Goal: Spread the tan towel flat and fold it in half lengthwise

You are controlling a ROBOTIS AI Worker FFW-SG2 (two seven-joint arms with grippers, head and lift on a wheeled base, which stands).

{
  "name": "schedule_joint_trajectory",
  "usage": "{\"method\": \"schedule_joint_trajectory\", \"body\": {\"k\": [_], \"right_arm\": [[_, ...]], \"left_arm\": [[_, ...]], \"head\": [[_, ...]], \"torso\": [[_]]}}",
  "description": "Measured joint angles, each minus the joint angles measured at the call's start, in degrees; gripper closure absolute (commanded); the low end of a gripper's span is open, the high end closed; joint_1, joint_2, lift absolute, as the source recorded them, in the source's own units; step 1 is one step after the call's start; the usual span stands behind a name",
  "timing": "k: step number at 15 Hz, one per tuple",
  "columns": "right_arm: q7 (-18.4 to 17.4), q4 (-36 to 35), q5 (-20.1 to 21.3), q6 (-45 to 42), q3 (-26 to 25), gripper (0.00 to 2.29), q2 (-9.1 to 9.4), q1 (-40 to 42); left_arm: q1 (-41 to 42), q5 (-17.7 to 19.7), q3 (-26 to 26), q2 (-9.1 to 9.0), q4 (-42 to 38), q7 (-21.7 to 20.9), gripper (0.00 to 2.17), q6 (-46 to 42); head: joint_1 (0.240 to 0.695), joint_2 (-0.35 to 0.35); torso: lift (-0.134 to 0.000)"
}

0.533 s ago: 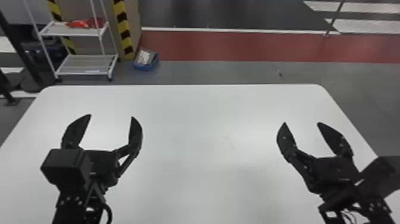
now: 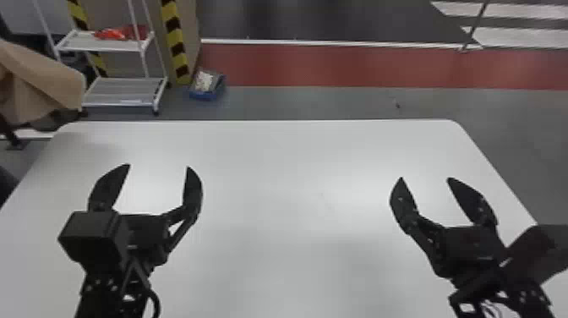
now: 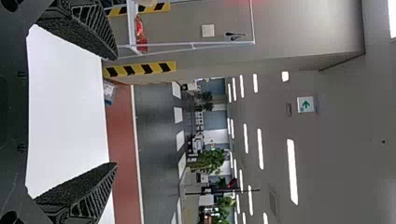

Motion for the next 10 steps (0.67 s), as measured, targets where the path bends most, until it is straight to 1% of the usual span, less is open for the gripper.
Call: {"method": "schedule_joint_trajectory", "body": {"k": [10], "right_arm": [[-0.01, 0.49, -0.11, 0.0, 0.54, 0.14, 0.07, -0.4]], "left_arm": [[0.28, 0.15, 0.0, 0.19, -0.22, 0.01, 0.08, 1.22]], "head": [[0.695, -0.039]], "torso": [[-0.128]]}}
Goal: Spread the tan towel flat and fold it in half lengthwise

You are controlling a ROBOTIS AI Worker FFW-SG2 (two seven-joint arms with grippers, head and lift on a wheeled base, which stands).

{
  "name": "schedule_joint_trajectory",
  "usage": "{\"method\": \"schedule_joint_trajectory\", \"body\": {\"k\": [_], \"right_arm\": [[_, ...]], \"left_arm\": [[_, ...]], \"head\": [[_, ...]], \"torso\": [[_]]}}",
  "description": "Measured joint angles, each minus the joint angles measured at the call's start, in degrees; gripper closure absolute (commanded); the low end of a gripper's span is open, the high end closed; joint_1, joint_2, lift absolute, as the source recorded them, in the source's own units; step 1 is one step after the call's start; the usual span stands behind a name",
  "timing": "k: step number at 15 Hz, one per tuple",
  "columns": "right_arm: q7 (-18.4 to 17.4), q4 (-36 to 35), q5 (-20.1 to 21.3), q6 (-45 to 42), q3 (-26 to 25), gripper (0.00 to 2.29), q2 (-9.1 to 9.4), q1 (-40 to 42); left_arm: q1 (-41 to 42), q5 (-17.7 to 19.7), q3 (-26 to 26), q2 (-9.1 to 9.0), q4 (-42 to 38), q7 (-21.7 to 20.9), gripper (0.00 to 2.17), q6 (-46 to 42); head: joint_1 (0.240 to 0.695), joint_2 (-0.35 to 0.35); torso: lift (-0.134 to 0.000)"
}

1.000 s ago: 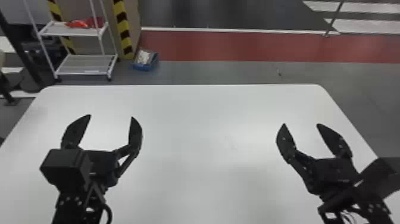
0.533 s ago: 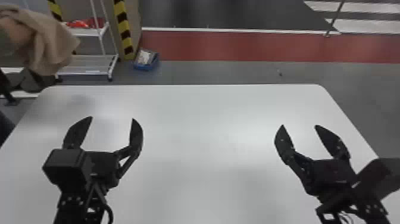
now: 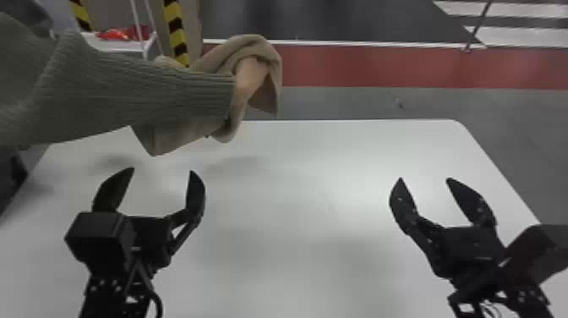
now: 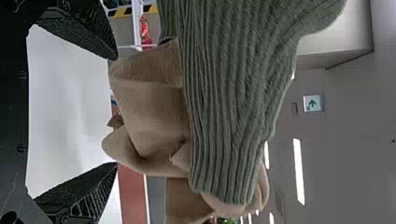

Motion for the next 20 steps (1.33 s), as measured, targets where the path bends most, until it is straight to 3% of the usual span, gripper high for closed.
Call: {"method": "schedule_joint_trajectory", "body": {"k": [20], "right_arm": [[0.35, -0.14, 0.11, 1.1, 0.54, 0.19, -0.92, 0.41]], "left_arm": [[0.29, -0.36, 0.0, -0.05, 0.01, 0.01, 0.08, 0.02]], "head": [[0.695, -0.035]], "torso": [[-0.128]]}}
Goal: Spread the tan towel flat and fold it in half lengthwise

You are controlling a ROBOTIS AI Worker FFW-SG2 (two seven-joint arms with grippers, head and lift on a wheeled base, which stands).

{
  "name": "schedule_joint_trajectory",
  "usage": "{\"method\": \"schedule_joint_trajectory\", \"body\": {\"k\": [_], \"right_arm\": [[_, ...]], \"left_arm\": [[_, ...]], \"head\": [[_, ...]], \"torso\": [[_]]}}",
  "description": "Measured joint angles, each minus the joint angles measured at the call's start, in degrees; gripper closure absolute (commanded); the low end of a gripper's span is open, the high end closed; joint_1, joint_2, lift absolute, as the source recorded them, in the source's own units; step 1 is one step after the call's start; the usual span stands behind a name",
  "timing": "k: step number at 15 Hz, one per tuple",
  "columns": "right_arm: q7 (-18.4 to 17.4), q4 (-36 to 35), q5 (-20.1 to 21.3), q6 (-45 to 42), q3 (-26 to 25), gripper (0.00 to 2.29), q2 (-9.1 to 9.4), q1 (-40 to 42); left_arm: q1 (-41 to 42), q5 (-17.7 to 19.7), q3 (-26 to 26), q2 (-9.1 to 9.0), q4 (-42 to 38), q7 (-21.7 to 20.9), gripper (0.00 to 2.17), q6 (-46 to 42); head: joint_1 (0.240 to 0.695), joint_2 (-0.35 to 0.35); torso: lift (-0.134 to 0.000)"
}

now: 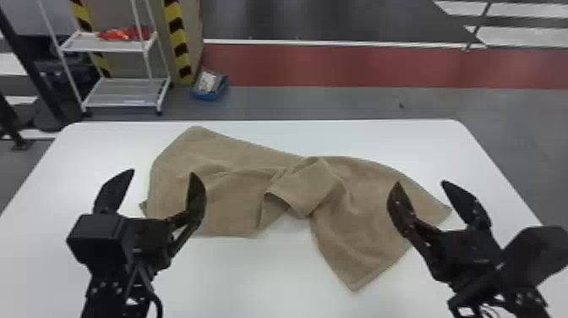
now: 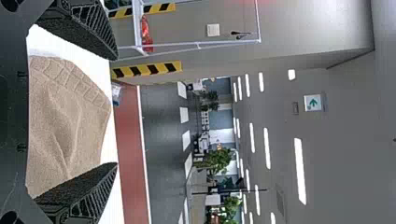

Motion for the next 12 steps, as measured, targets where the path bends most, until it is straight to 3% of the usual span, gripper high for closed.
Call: {"method": "schedule_joint_trajectory", "body": {"k": [3, 7, 12], "right_arm": [[0.49, -0.97, -0.28, 2.69, 1.75, 0.22, -0.45, 0.81], [0.68, -2.37, -0.61, 4.44, 4.84, 0.38, -2.84, 3.95], [0.78, -3.05, -0.23, 4.38, 5.75, 0.41, -4.99, 8.67]], "left_arm": [[-0.16, 0.09, 0.0, 0.0, 0.49, 0.0, 0.08, 0.0], [-0.83, 0.07, -0.34, -0.16, 1.34, 0.0, 0.08, -0.01], [-1.62, 0.12, -1.12, -0.27, 2.7, 0.0, 0.08, -0.09]], "head": [[0.695, -0.01], [0.695, 0.031], [0.695, 0.036]], "torso": [[-0.128], [-0.128], [-0.128]]}}
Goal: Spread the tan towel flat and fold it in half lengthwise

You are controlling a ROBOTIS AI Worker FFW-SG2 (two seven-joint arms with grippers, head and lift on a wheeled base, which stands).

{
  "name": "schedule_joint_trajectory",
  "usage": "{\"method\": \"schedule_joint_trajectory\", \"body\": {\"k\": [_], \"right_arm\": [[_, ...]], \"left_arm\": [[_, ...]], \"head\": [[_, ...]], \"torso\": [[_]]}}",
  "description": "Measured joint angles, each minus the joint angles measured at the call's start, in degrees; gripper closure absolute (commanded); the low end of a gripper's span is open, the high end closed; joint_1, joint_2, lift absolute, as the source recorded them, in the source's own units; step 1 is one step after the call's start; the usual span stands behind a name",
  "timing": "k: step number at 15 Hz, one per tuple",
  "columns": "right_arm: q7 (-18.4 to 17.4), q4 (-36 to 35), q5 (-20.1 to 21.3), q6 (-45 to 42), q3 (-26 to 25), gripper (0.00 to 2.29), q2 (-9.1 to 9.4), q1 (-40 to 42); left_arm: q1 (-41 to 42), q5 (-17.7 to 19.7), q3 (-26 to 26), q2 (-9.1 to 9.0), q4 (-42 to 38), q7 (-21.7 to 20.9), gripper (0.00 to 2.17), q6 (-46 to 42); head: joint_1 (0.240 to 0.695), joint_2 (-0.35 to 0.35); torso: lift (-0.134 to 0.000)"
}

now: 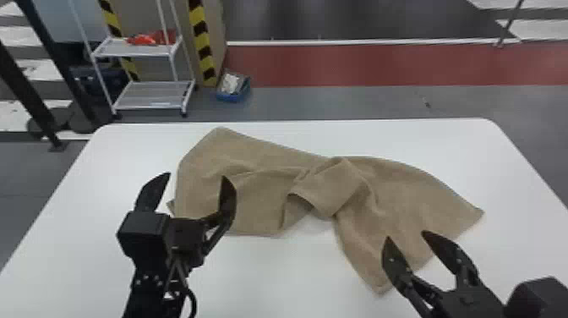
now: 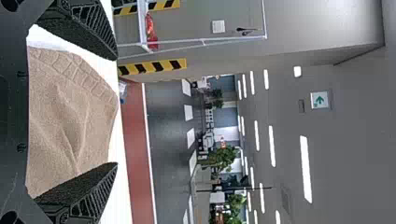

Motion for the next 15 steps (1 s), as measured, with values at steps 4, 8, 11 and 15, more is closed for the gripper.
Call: {"method": "schedule_joint_trajectory", "body": {"k": [4, 8, 11, 15], "right_arm": [[0.87, 2.35, 1.31, 0.09, 0.7, 0.41, -0.14, 1.29], [1.15, 5.04, 3.97, 1.95, 2.92, 0.47, -0.04, 0.6], [1.15, 6.06, 5.76, 5.46, 4.08, 0.47, 0.23, -0.5], [1.06, 6.24, 6.96, 6.71, 4.48, 0.48, 0.43, -0.84]], "left_arm": [[-0.34, 0.23, -0.03, 0.07, 0.37, 0.0, 0.08, -0.09], [-0.47, 0.31, -0.03, 0.15, 0.8, 0.0, 0.08, -0.22], [-0.52, 0.32, 0.0, 0.24, 1.01, 0.04, 0.08, -0.27], [-0.5, 0.32, 0.06, 0.27, 1.0, 0.18, 0.08, -0.43]], "head": [[0.695, 0.041], [0.695, 0.062], [0.695, 0.072], [0.695, 0.079]], "torso": [[-0.128], [-0.128], [-0.128], [-0.128]]}}
